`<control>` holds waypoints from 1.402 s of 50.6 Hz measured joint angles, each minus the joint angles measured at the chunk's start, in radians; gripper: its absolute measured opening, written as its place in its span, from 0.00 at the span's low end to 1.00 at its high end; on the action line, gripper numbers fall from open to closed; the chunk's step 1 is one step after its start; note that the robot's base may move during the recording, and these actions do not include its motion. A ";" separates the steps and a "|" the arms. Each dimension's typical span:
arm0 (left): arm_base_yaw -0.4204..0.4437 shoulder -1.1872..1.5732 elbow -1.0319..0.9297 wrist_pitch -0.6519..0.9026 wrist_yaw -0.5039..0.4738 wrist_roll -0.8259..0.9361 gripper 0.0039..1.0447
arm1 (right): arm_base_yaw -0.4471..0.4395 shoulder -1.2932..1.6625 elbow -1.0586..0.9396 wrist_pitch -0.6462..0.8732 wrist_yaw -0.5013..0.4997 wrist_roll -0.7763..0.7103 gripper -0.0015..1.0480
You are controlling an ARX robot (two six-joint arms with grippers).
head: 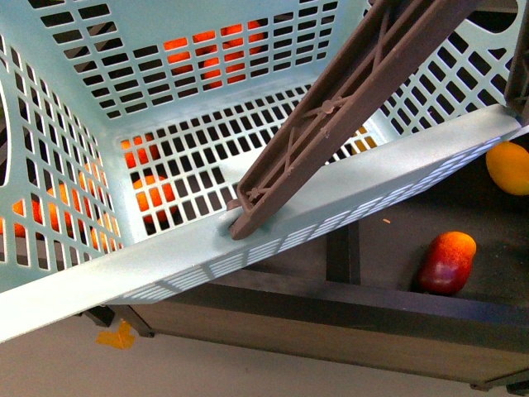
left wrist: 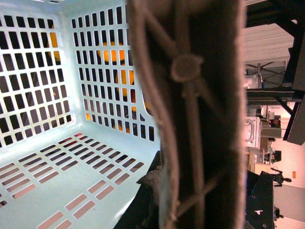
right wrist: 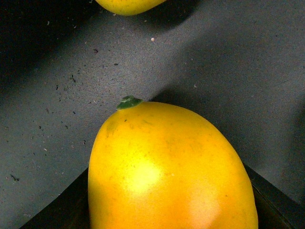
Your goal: Pick mango and avocado into basket
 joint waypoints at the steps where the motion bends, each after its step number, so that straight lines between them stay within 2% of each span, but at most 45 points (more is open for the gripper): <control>1: 0.000 0.000 0.000 0.000 0.000 0.000 0.04 | 0.000 -0.001 -0.002 0.001 -0.002 0.000 0.60; 11: 0.000 0.000 0.000 0.000 0.001 0.000 0.04 | 0.001 -0.052 -0.080 0.039 -0.040 0.002 0.60; 21: 0.000 0.000 0.000 0.000 0.000 0.000 0.04 | 0.008 -0.260 -0.246 0.144 -0.108 -0.018 0.60; 28: 0.000 0.000 0.000 0.000 0.001 0.000 0.04 | 0.023 -0.536 -0.428 0.232 -0.164 -0.063 0.60; 34: 0.000 0.000 0.000 0.000 0.000 0.000 0.04 | 0.045 -0.805 -0.560 0.233 -0.212 -0.068 0.60; 45: 0.000 0.000 0.000 0.000 0.000 0.000 0.04 | 0.113 -1.118 -0.602 0.182 -0.266 -0.016 0.60; 54: 0.000 0.000 0.000 0.000 0.001 0.000 0.04 | 0.208 -1.265 -0.577 0.169 -0.244 0.029 0.60; 63: 0.000 0.000 0.000 0.000 0.000 0.000 0.04 | 0.423 -1.292 -0.546 0.190 -0.156 0.068 0.60; 71: 0.000 0.000 0.000 0.000 0.000 0.000 0.04 | 0.544 -1.246 -0.516 0.200 -0.114 0.066 0.60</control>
